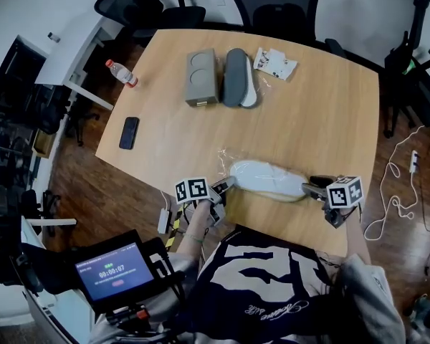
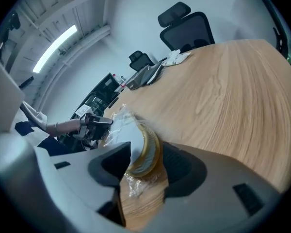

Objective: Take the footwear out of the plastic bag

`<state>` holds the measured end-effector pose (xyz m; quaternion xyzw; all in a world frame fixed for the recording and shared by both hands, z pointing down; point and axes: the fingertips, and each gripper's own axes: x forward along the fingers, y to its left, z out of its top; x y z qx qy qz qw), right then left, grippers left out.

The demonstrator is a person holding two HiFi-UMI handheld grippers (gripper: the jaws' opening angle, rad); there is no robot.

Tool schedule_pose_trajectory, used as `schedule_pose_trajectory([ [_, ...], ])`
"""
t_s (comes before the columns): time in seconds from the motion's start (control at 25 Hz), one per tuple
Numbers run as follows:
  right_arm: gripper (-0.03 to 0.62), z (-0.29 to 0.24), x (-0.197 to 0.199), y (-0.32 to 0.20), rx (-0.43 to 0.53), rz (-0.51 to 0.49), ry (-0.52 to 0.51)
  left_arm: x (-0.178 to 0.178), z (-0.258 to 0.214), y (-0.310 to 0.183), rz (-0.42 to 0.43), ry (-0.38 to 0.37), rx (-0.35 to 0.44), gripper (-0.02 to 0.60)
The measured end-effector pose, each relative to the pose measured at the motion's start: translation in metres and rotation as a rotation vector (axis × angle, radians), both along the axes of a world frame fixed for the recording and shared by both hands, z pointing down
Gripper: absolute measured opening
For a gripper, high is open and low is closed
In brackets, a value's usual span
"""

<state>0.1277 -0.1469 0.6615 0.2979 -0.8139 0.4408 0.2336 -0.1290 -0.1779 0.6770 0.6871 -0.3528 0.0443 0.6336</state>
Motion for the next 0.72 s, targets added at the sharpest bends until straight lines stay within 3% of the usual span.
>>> schedule_pose_trajectory([
  [0.16, 0.22, 0.008, -0.003, -0.004, -0.054, -0.081, -0.004, -0.004, 0.0, -0.003, -0.012, 0.002, -0.007, 0.054],
  [0.48, 0.219, 0.006, -0.02, 0.005, -0.14, -0.16, -0.088, -0.007, -0.002, -0.001, -0.058, -0.003, -0.005, 0.051],
  [0.72, 0.155, 0.01, -0.016, 0.0, -0.174, -0.055, -0.069, -0.006, -0.002, 0.0, -0.089, -0.011, -0.002, 0.051],
])
